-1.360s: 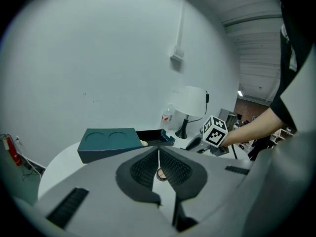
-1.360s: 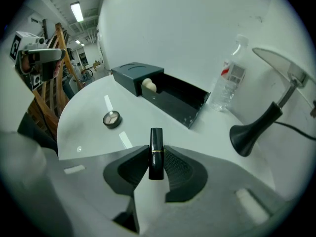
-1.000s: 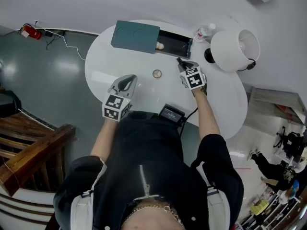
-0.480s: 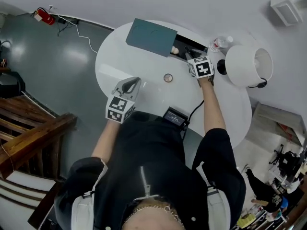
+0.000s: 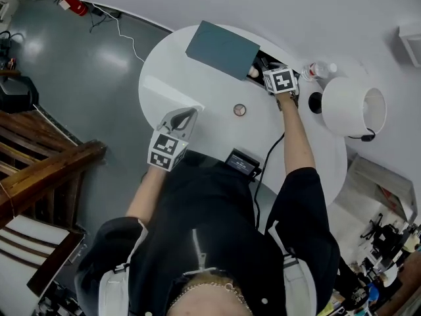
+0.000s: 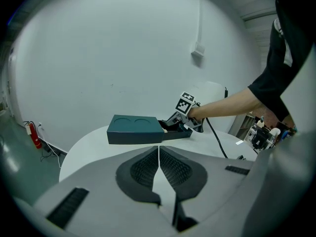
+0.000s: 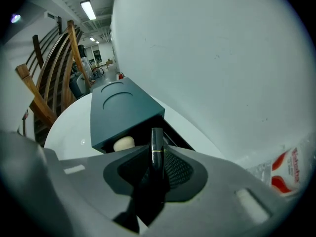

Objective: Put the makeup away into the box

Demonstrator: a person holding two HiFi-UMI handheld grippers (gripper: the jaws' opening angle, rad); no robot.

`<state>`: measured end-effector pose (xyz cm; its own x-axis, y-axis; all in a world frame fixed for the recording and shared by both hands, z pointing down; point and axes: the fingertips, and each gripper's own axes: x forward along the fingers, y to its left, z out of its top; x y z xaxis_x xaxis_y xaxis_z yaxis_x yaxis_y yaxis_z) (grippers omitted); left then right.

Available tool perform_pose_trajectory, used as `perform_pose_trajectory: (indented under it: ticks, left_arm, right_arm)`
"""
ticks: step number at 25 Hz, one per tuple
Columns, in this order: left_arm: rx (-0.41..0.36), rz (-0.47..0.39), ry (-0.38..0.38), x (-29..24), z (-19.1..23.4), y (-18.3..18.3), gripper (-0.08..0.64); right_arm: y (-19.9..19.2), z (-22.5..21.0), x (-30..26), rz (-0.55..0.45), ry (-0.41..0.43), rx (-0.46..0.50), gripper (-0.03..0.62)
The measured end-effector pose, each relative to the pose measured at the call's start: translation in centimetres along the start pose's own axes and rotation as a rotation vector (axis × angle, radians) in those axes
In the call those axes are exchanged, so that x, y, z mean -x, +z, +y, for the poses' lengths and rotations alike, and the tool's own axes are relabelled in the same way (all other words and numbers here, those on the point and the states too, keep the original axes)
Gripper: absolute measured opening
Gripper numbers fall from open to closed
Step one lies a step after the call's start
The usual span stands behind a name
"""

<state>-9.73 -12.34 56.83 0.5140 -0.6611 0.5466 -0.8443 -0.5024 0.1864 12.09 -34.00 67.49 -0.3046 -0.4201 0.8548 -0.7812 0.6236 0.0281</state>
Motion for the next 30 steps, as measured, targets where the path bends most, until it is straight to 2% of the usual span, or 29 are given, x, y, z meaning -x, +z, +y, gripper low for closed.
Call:
perform_pose_trajectory:
  ticks: [6,14,18,22,30]
  left_arm:
    - [0.007,0.020,0.014,0.2,0.3,-0.5,0.015]
    - [0.010,0.022,0.016,0.3,0.6,-0.7,0.015]
    - [0.006,0.020,0.007,0.3,0.3,-0.5,0.015]
    - [-0.002,0.012,-0.007,0.2,0.0,-0.2,0.015]
    - [-0.026,-0.011,-0.048,-0.2,-0.7,0.7,0.015]
  right_arm:
    - [-0.9,-0.4,-2.7,0.075,0.033,-0.038,0.087]
    - [-2.0,-0.3,-3.7,0.093,0.049,-0.098,0.089]
    - [-1.6,-0.3,-3.0,0.062,0.042,-0.102,0.118]
    - [-0.5,-0.1,-1.3,0.013,0.024,-0.091,0.117]
    - [1.6,2.6,3.9,-0.140,0.014,-0.032,0.117]
